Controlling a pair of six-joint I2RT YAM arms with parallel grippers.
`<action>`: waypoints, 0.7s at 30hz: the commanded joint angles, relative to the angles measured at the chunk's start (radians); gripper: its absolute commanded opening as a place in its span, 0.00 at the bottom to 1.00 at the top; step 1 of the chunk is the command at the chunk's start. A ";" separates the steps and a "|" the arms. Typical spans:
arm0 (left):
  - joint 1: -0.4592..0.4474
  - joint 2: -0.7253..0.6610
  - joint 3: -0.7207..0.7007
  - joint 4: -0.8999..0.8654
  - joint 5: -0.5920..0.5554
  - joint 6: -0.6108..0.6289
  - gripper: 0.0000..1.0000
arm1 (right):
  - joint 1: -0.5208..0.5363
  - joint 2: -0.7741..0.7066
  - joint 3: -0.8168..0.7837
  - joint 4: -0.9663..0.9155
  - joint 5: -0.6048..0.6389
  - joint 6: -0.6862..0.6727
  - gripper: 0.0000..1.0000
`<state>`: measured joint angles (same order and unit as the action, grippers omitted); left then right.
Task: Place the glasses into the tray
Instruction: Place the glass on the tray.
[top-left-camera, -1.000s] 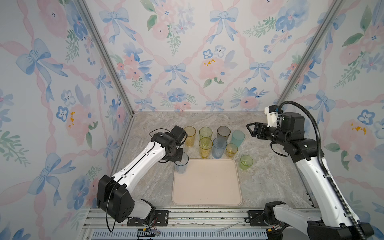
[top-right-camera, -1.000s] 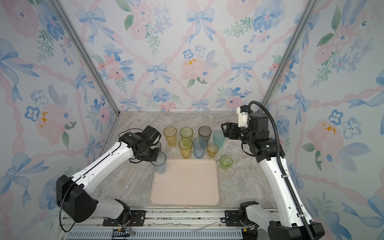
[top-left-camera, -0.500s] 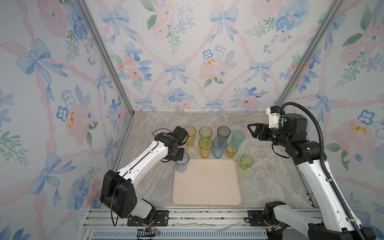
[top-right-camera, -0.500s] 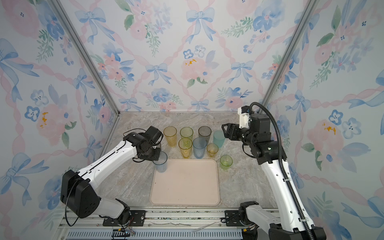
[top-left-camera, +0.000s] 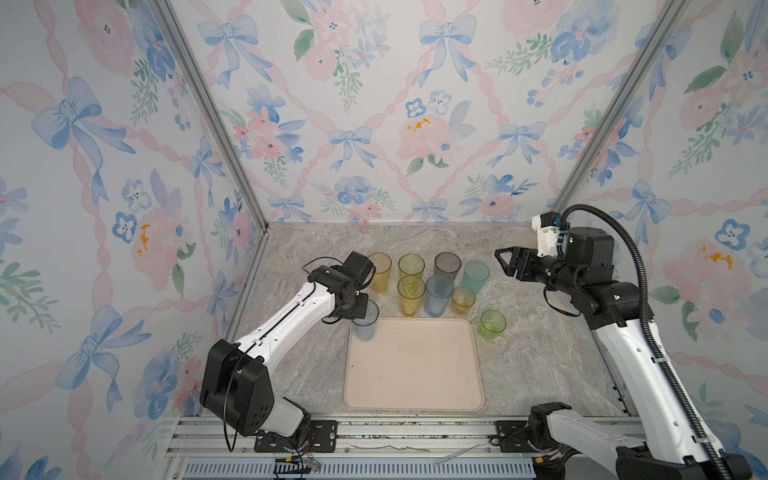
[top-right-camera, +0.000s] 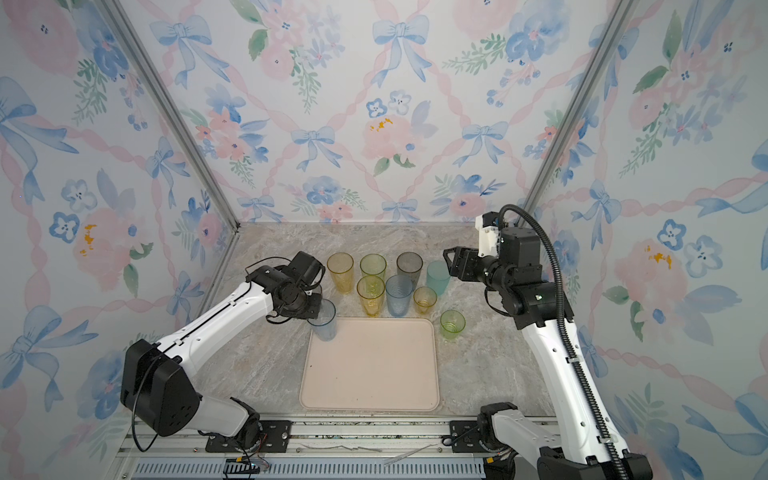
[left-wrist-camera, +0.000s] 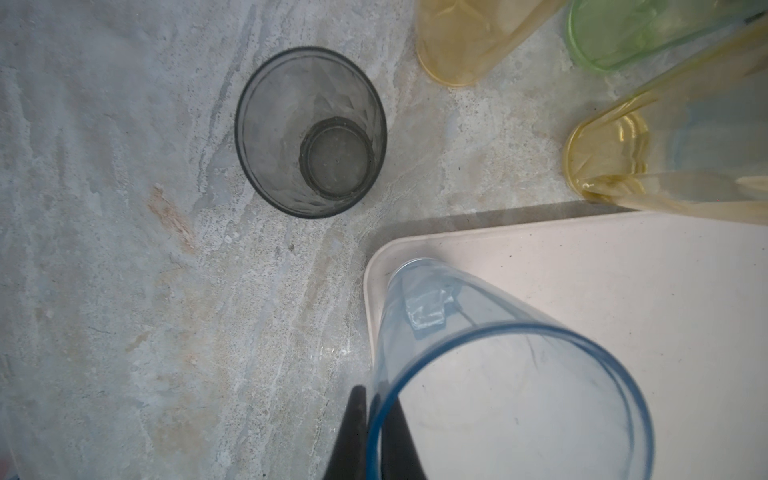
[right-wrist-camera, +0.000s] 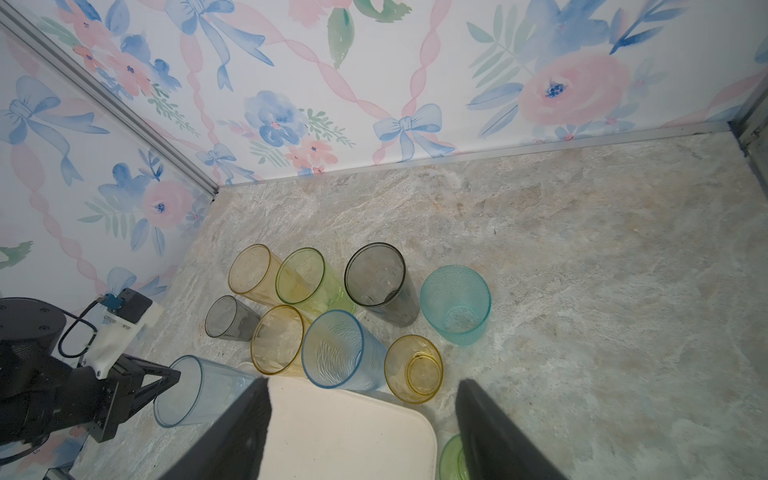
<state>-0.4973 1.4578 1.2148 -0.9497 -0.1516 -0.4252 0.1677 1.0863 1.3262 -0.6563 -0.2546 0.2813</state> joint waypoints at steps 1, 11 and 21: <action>0.010 -0.011 -0.027 0.015 0.003 -0.011 0.01 | 0.012 0.004 0.010 -0.038 0.009 -0.005 0.73; 0.012 -0.013 -0.020 0.019 0.005 -0.009 0.10 | 0.012 0.004 0.013 -0.045 0.012 -0.006 0.73; 0.012 -0.033 -0.015 0.017 -0.012 -0.009 0.23 | 0.018 0.006 0.013 -0.039 0.010 -0.003 0.74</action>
<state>-0.4900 1.4551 1.2091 -0.9360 -0.1490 -0.4248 0.1688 1.0866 1.3262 -0.6819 -0.2543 0.2810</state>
